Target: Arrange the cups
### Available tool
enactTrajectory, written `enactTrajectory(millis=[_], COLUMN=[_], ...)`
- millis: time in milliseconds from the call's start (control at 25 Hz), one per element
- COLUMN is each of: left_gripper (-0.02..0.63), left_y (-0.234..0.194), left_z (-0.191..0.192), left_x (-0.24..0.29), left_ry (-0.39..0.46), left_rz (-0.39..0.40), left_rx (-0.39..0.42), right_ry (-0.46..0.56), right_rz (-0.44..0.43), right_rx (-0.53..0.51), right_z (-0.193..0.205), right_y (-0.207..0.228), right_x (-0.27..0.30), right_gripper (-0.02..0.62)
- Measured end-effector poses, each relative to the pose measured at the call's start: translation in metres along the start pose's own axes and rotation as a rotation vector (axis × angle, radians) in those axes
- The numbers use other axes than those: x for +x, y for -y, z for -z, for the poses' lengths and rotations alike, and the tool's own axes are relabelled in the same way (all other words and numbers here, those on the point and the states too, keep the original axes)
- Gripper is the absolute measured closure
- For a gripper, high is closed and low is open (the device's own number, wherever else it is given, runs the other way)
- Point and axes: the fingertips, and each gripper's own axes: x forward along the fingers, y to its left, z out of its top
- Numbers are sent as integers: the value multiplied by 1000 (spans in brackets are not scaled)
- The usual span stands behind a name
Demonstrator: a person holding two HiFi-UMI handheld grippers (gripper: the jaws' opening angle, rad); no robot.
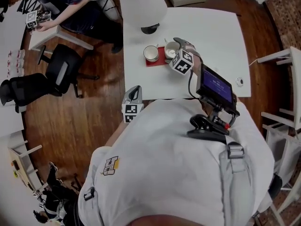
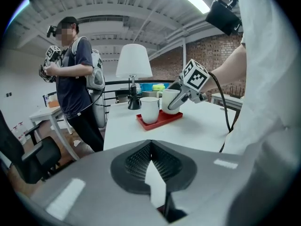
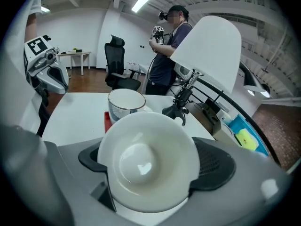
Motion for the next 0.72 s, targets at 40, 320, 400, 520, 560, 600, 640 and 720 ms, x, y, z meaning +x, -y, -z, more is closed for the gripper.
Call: enactTrajectory(millis=[40,320,400,520,560,600,640,720], left_gripper=[606,606,606,606,606,606,606,606], left_y=[0,-2,-4,-4,-5,-5,-5,-5], left_z=[1,6,9,9,9,8,8,8], left_x=[-3,-18,-20,-22,-22,-22,-22,-21], left_ry=[-2,-9,-10,-16,-19,-21,-23,-24], left_rz=[-9,-48,-52,-52,-50,-48,-45,-38], left_rx=[-5,-18,-13,-18,-19,-19,-18,-14], right_ry=[-7,-28,-33,-54,-64,-74,-84,-102], right_rz=[0,11,15,28,33,38,44,55], right_rx=[2,30,39,72,90,108,123,140], right_z=[2,7,4,3,3,3,2,2], right_y=[-1,-7,-7,-6,-5,-3,-2,-1], right_x=[2,14,16,17,18,18,18,18], right_gripper=[78,78,77,77,77,77,75,75])
